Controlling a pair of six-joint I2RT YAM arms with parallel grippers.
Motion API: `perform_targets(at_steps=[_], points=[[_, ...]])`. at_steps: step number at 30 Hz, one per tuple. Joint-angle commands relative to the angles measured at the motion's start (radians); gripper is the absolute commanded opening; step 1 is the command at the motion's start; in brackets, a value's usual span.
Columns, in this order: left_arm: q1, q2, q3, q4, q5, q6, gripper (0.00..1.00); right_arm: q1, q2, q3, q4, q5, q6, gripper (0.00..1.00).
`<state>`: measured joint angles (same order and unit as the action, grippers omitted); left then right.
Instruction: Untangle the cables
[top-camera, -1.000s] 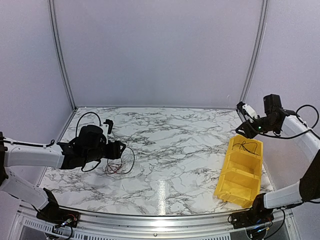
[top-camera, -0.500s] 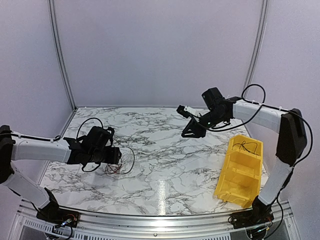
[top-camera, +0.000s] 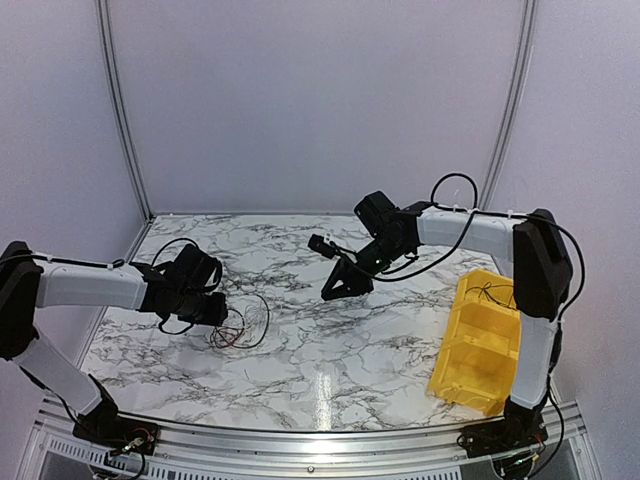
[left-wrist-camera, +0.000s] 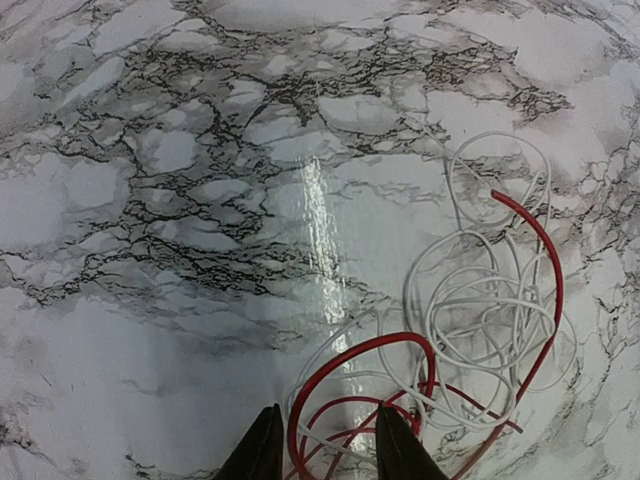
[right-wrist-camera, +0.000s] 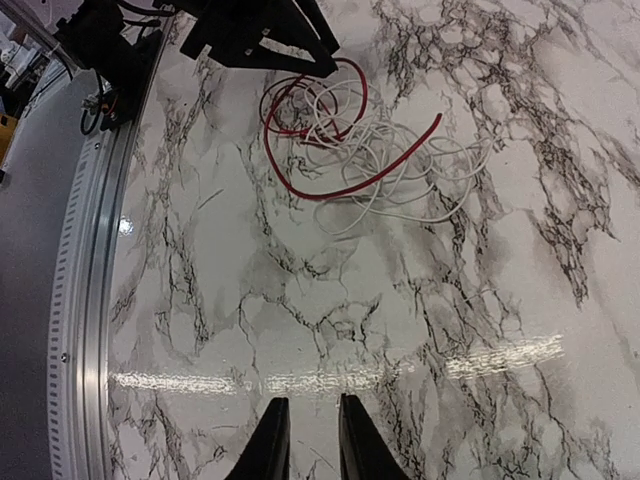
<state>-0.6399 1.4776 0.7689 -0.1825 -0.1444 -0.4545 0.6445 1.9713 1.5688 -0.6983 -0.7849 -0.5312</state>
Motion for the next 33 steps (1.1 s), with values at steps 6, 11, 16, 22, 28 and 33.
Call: perform_targets(at_steps=[6,11,16,22,28,33], points=[[0.013,0.055,0.050,-0.083,0.011,0.008,0.23,0.025,-0.024,-0.005,-0.042,-0.023,-0.045,0.18],[0.013,0.051,0.053,-0.085,-0.011,0.018,0.17,0.025,-0.023,-0.018,-0.041,-0.013,-0.054,0.16],[0.013,0.046,0.065,-0.086,-0.018,0.034,0.05,0.026,-0.023,-0.023,-0.042,-0.011,-0.055,0.14],[0.013,0.019,0.093,-0.119,-0.015,0.064,0.00,0.025,-0.022,-0.024,-0.045,-0.004,-0.057,0.12],[-0.007,-0.136,0.207,-0.203,0.062,0.169,0.00,0.025,-0.038,0.019,-0.056,0.007,-0.037,0.12],[-0.033,-0.292,0.345,-0.264,0.081,0.280,0.00,0.025,-0.072,0.180,-0.080,0.021,0.005,0.21]])
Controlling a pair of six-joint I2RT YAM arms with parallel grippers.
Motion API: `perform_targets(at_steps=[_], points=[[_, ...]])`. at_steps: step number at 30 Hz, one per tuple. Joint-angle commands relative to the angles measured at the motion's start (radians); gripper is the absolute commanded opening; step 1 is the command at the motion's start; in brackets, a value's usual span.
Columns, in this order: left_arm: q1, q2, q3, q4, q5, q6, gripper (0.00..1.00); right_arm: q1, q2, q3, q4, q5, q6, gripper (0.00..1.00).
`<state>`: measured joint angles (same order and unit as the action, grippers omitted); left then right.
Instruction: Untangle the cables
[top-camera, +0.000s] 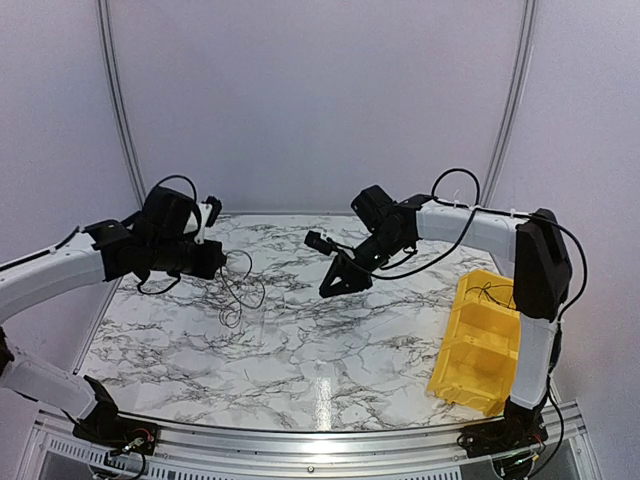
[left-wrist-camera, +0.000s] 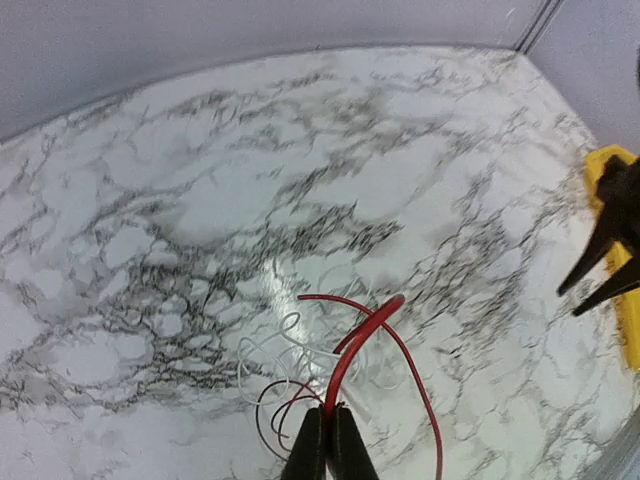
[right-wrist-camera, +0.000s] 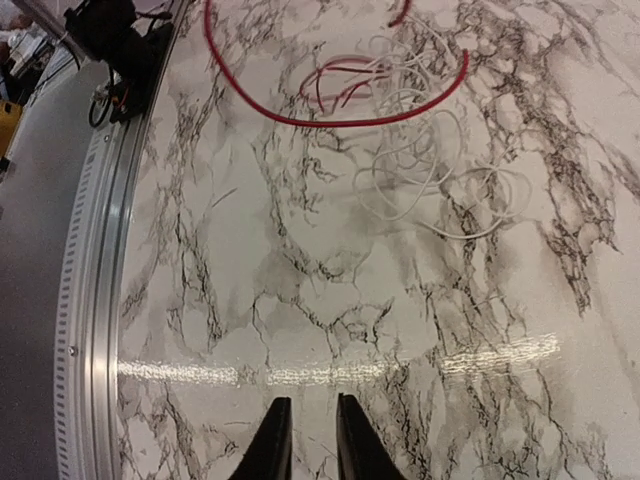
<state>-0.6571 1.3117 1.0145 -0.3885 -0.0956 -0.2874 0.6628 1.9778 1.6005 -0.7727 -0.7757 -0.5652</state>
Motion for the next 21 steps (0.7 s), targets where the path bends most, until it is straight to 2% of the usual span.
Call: perform_targets(at_steps=[1,5,8,13,21], points=[[-0.016,-0.149,0.110,-0.058,0.030,0.136,0.00,0.007,-0.091,0.172,0.018,0.024,0.057,0.24],[-0.016,-0.192,0.130,-0.058,0.036,0.208,0.00,0.006,-0.102,0.272,0.120,0.052,0.135,0.38],[-0.016,-0.194,0.137,-0.058,0.060,0.228,0.00,0.007,-0.070,0.368,0.161,0.010,0.199,0.45],[-0.022,-0.188,0.124,-0.054,0.091,0.239,0.00,0.044,0.037,0.539,0.120,-0.030,0.222,0.50],[-0.035,-0.186,0.081,-0.025,0.146,0.245,0.00,0.128,0.120,0.562,0.122,-0.004,0.188,0.54]])
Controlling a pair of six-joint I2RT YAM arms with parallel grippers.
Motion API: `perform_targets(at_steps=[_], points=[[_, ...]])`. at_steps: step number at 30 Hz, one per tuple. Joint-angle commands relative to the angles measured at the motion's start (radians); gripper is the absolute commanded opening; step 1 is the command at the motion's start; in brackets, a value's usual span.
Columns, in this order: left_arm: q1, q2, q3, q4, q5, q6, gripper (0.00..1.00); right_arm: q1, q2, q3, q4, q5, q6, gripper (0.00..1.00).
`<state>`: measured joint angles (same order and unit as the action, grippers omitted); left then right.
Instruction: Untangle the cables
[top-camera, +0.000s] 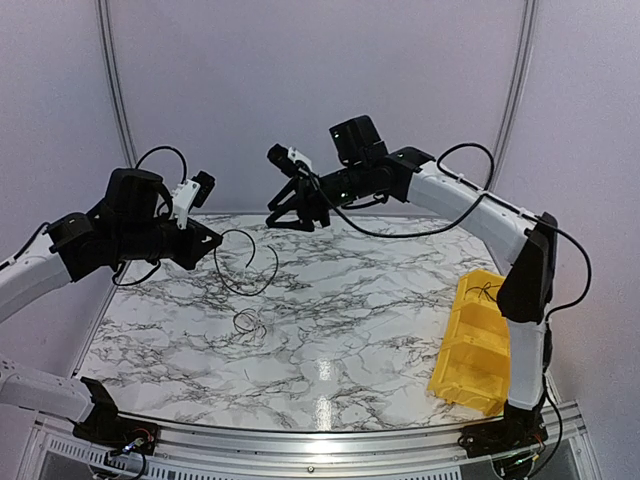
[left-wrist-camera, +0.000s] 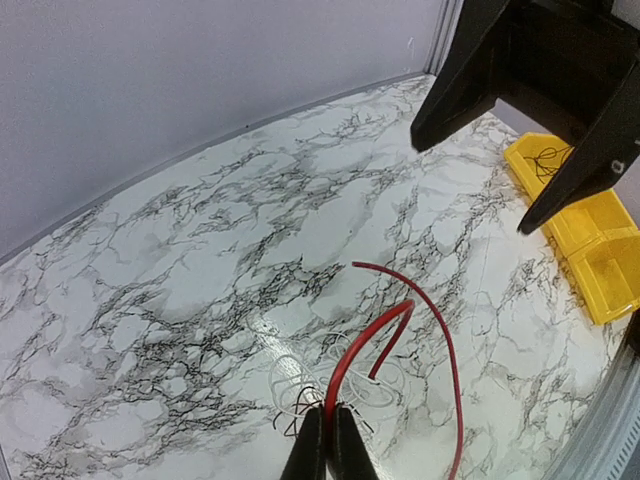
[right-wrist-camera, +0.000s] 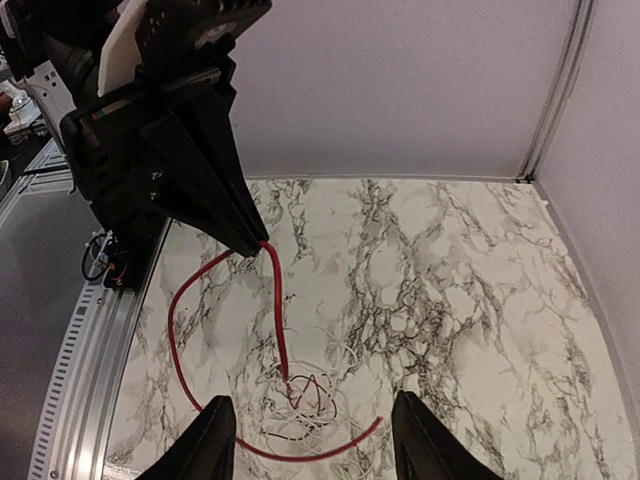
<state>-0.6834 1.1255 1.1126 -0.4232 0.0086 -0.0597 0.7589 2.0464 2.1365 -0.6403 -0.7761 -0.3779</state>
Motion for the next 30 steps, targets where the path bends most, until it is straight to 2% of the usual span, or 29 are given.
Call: perform_targets(at_steps=[1,9,11,13,14,17,18,22,24,27,30], points=[[-0.010,0.001,-0.019,0.012,0.043,0.017,0.00,0.034,0.065,0.035,-0.010,-0.016,0.007,0.55],[-0.020,0.001,-0.038,0.043,0.062,-0.001,0.00,0.079,0.140,0.070,-0.026,-0.031,0.021,0.56],[-0.022,0.002,-0.044,0.054,0.069,-0.006,0.00,0.083,0.147,0.065,-0.008,-0.038,0.047,0.39],[-0.021,0.002,-0.056,0.075,0.064,-0.017,0.00,0.083,0.148,0.066,0.010,-0.049,0.074,0.10],[-0.022,0.002,-0.064,0.092,0.050,-0.027,0.01,0.082,0.145,0.065,0.022,-0.056,0.090,0.00],[-0.022,0.010,-0.129,0.203,-0.042,-0.110,0.28,0.082,0.119,0.044,0.061,-0.085,0.132,0.00],[-0.022,0.014,-0.169,0.270,-0.072,-0.152,0.31,0.083,0.108,0.035,0.083,-0.094,0.144,0.00],[-0.024,0.052,-0.369,0.638,-0.110,-0.369,0.32,0.084,0.076,0.030,0.107,-0.120,0.173,0.00],[-0.024,0.096,-0.434,0.772,-0.150,-0.438,0.30,0.084,0.056,0.026,0.108,-0.129,0.175,0.00],[-0.024,0.192,-0.478,0.859,-0.179,-0.464,0.28,0.084,0.009,0.001,0.117,-0.146,0.172,0.00],[-0.022,0.302,-0.471,0.866,-0.195,-0.452,0.25,0.084,-0.037,0.001,0.104,-0.150,0.151,0.00]])
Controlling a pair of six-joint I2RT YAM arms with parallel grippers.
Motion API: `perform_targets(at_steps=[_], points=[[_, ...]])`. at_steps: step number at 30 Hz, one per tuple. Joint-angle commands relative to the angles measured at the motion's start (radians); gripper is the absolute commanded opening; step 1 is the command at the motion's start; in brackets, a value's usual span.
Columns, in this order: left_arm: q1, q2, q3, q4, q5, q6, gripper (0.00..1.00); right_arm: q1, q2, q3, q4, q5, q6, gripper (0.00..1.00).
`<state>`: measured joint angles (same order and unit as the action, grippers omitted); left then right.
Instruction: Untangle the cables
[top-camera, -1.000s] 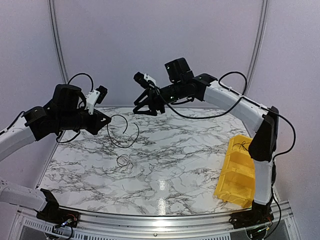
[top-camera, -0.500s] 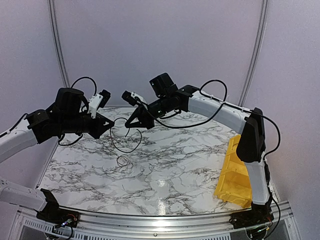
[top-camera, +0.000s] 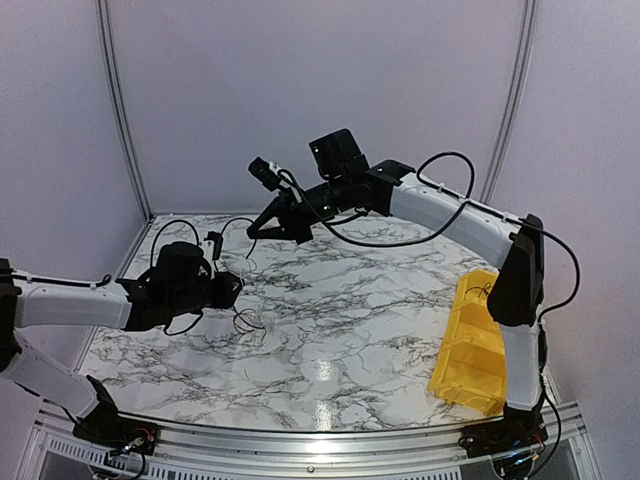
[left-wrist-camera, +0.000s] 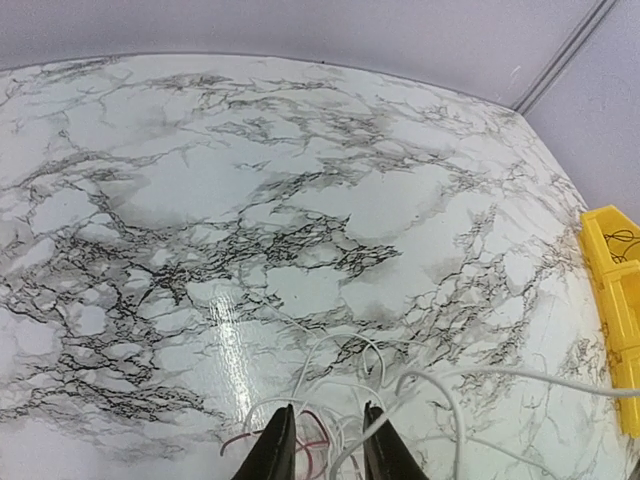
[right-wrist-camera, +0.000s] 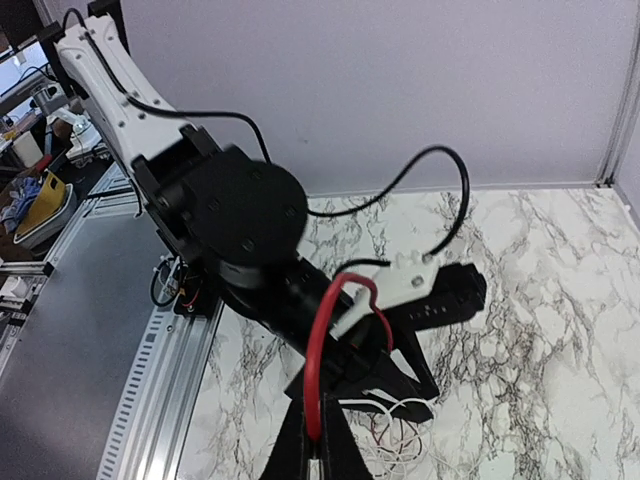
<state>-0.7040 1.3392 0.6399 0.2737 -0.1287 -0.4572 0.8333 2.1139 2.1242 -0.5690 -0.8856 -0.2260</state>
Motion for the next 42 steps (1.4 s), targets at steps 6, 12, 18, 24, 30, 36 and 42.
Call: perform_targets(at_steps=[6,12,18,24,30,36,42], points=[[-0.002,0.239,-0.004,0.170,-0.074,-0.055,0.23,0.008,-0.193,0.060,-0.021,-0.037,-0.065,0.00],[0.000,0.325,-0.010,0.170,-0.050,-0.083,0.27,0.005,-0.266,0.096,-0.073,0.063,-0.155,0.00],[0.000,0.259,-0.014,0.166,-0.033,-0.057,0.39,-0.120,-0.334,-0.014,-0.049,0.131,-0.151,0.00],[0.000,0.173,-0.027,0.148,-0.031,-0.028,0.45,-0.294,-0.482,-0.234,0.008,0.153,-0.167,0.00],[0.000,0.118,-0.006,0.093,-0.096,0.007,0.49,-0.513,-0.631,-0.496,0.106,0.095,-0.135,0.00],[0.000,0.102,0.049,0.025,-0.141,0.052,0.51,-0.756,-0.773,-0.692,0.079,-0.003,-0.179,0.00],[0.001,0.114,0.080,-0.001,-0.168,0.059,0.52,-0.984,-0.892,-0.847,-0.058,-0.034,-0.315,0.00]])
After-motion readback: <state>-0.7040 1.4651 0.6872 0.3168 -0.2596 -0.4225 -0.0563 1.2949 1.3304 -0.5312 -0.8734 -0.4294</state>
